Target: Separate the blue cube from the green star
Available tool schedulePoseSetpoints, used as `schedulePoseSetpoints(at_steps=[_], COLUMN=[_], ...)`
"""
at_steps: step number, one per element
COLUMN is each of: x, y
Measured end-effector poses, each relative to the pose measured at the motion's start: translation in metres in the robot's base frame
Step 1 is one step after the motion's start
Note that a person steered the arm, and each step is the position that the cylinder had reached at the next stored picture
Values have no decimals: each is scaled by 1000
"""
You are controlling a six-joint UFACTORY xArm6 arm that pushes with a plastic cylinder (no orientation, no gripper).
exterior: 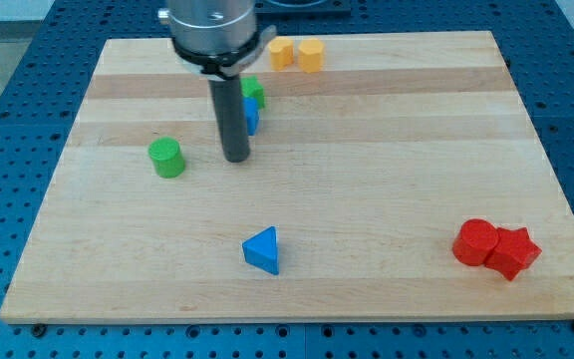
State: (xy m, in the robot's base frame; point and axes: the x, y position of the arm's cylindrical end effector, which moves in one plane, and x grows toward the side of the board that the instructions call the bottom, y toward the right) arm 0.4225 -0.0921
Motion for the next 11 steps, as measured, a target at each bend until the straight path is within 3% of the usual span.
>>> schedulePoseSetpoints(at_steps=[2,3,5,8,11], x=[-39,-70,-81,-43,39], y=[-56,-53,3,74,101])
